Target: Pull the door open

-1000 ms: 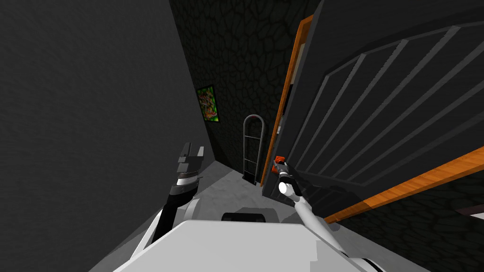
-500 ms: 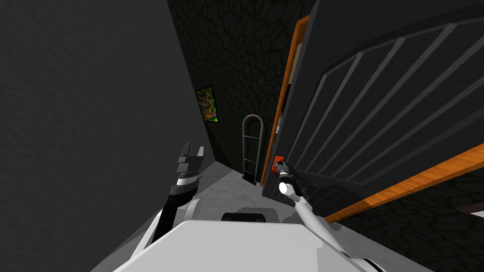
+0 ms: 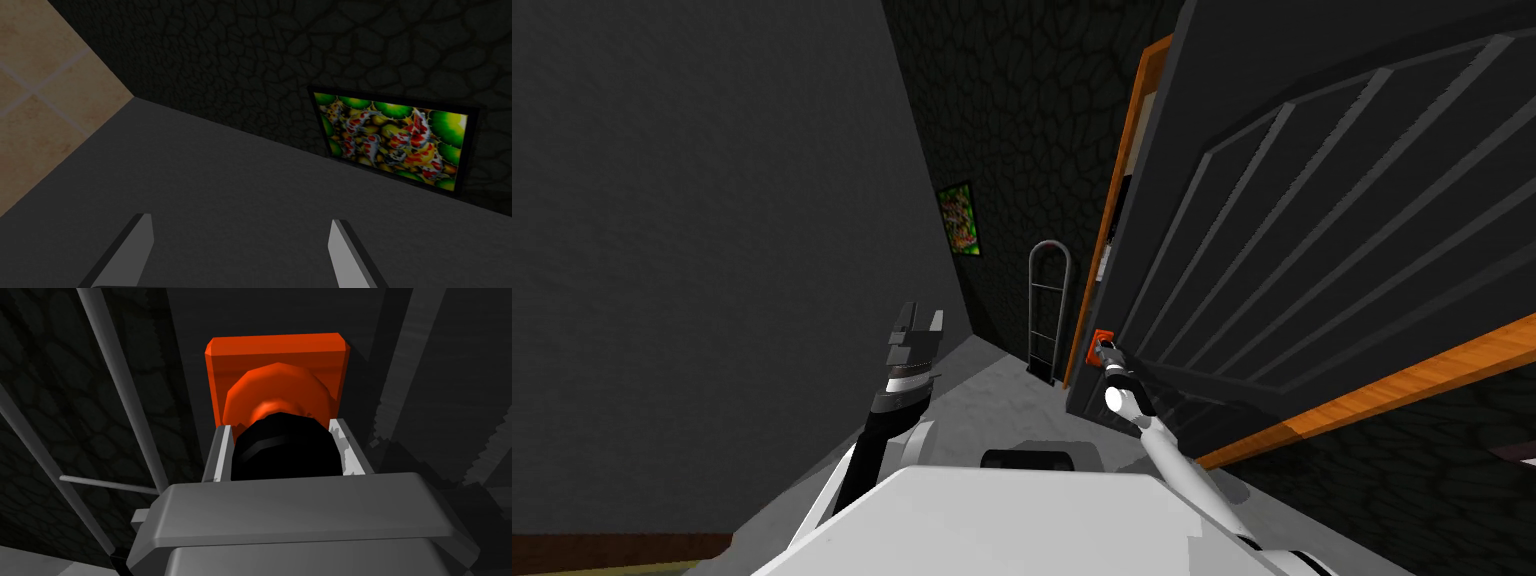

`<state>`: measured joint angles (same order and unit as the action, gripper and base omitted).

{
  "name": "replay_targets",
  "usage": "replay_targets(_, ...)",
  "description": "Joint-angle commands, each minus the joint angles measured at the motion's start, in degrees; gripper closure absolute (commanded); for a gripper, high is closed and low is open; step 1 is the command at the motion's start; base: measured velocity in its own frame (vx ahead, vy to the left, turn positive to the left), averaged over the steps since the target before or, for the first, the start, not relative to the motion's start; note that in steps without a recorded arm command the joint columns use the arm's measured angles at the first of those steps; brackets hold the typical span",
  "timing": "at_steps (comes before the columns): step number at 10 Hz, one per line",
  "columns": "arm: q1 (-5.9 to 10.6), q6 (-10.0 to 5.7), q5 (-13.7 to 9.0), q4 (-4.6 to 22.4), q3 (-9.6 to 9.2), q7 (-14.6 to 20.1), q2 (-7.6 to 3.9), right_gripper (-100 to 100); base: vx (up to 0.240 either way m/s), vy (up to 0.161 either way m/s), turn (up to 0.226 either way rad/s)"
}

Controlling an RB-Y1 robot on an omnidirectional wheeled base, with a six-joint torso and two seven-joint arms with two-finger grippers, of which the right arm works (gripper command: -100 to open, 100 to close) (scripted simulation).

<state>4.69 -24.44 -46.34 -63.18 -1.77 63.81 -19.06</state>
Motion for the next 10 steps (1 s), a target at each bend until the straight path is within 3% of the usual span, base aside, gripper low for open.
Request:
replay_targets(1,-1.10,0.30,-0.2,-1.1,-1.50,1.8,-1.12,100,-0.259,-0.067,0.206)
replay_targets(6,-3.01,0.30,-0.9,-3.3,-5.21,6.8,-5.10,100,-0.256,-0.083,0.178)
replay_targets(7,-3.30,0.30,-1.0,-3.6,-5.77,7.5,-5.70,100,-0.233,-0.070,0.149)
replay_targets(8,-3.19,0.43,-0.9,-3.2,-5.43,6.9,-5.25,100,-0.097,-0.023,0.042)
replay_targets(10,-4.15,0.05,-0.7,-4.2,-7.23,8.5,-6.60,100,-0.193,-0.050,0.108)
